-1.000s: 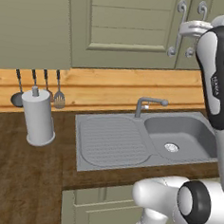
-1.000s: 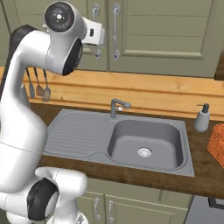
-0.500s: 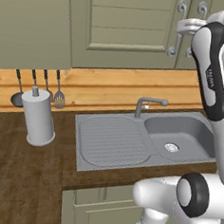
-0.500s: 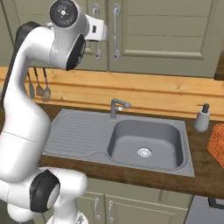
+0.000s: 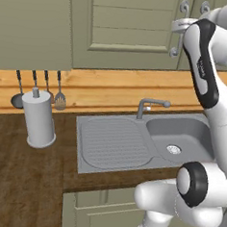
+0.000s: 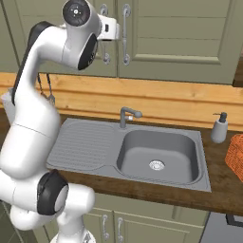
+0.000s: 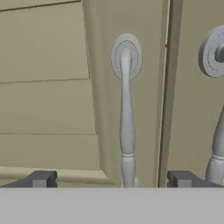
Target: Open the cabinet, pick up the bread from the cabinet and place it in the basket. Then move the basket to the dining counter.
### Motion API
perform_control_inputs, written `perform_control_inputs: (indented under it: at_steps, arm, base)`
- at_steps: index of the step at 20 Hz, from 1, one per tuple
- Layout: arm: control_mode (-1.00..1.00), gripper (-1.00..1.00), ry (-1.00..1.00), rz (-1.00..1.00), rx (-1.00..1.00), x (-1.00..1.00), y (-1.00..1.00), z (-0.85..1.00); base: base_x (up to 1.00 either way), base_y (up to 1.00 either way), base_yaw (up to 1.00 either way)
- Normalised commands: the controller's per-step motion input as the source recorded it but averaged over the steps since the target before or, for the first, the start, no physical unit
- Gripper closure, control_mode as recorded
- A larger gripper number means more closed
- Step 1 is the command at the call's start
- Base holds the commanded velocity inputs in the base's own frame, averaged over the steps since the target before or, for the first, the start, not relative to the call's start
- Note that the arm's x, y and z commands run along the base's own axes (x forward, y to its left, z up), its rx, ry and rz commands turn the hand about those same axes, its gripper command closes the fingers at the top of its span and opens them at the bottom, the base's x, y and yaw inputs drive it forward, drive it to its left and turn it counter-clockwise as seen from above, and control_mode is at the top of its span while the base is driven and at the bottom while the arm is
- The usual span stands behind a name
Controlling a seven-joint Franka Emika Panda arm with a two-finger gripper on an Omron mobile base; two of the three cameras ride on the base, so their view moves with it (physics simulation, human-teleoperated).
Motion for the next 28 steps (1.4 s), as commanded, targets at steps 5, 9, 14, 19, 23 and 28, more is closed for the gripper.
perform_control_inputs:
  at_steps: [5,9,14,19,23,28]
  arm:
    - [-1.0,-1.0,0.05,0.0,-0.04,0.3,-0.12,-0.02]
    - [-1.0,-1.0,0.08,0.0,-0.04,0.38,-0.1,-0.11]
    - [-1.0,-1.0,0.06,0.0,-0.03,0.47,0.0,-0.17]
    - [-1.0,-1.0,0.04,0.0,0.0,0.19,0.0,-0.11]
    - [-1.0,1.0,0.0,-0.01,-0.01,0.01,0.0,-0.24]
    - [-1.0,1.0,0.0,-0.04,0.0,0.16,0.0,-0.35]
  base:
    - [0.0,0.0,0.0]
    - [0.0,0.0,0.0]
    - [0.0,0.0,0.0]
    - [0.0,0.0,0.0]
    - [0.0,0.0,0.0]
    - [0.0,0.0,0.0]
